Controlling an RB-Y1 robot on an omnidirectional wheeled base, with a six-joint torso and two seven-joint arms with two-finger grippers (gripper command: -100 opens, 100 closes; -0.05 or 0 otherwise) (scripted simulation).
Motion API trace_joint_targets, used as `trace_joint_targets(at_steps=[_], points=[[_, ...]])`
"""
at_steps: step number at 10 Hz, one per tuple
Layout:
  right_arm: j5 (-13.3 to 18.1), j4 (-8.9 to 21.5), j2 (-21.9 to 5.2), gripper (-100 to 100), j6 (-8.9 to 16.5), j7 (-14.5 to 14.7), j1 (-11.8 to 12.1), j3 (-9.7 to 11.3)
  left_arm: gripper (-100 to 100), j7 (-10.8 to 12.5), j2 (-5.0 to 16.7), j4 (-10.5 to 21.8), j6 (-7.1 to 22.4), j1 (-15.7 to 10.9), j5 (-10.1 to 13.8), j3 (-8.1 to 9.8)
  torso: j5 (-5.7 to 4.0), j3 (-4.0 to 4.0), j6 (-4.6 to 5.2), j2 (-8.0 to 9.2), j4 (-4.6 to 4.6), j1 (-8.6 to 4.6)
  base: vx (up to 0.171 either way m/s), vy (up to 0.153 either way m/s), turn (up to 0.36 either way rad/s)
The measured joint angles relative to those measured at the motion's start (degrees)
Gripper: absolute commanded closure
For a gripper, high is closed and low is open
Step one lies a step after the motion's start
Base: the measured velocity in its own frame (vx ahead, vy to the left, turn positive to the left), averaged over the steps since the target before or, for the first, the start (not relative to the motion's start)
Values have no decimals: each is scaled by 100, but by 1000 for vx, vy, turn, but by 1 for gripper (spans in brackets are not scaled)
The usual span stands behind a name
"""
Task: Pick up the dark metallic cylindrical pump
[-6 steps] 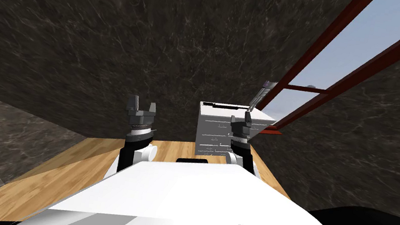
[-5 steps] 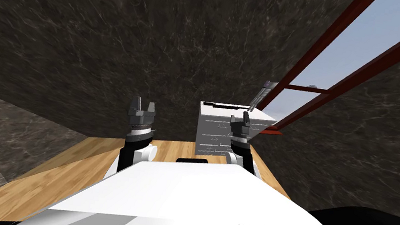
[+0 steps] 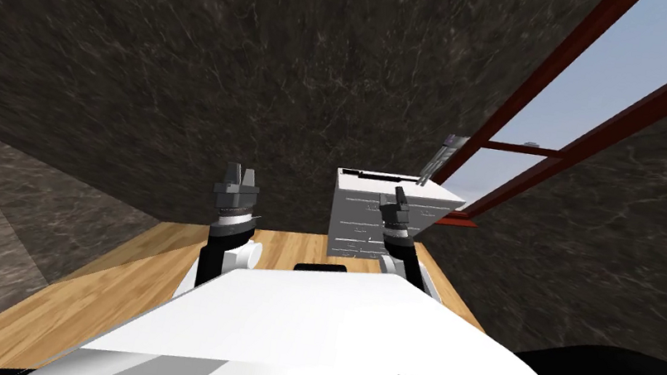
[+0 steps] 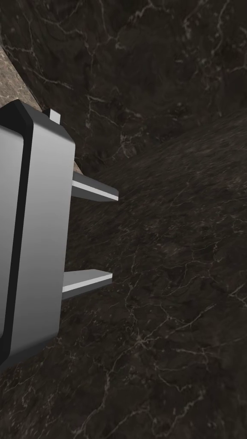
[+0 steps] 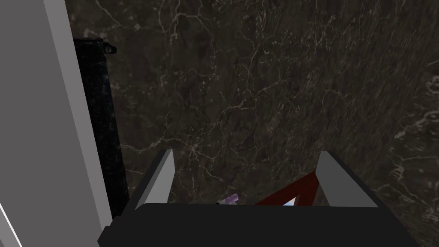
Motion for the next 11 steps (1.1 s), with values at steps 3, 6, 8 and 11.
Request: trace_joint_targets(at_steps=[3, 6, 8, 11], points=[[78, 166, -444, -100, -64, 40, -118, 83, 0, 0, 0, 0, 0, 0, 0, 0, 0, -1, 2, -3, 0, 0, -56, 19, 93], [190, 477, -959, -100, -233, 96, -278, 209, 0, 0, 0, 0, 0, 0, 0, 0, 1, 4, 0, 7, 2, 6, -70, 27, 87], [262, 635, -1309, -100, -356, 134, -321, 292, 0, 0, 0, 0, 0, 0, 0, 0, 1, 4, 0, 8, 2, 3, -74, 29, 105], [338, 848, -1800, -100, -484, 172, -428, 378, 0, 0, 0, 0, 0, 0, 0, 0, 1, 0, 0, -1, 0, 4, -53, 25, 82]])
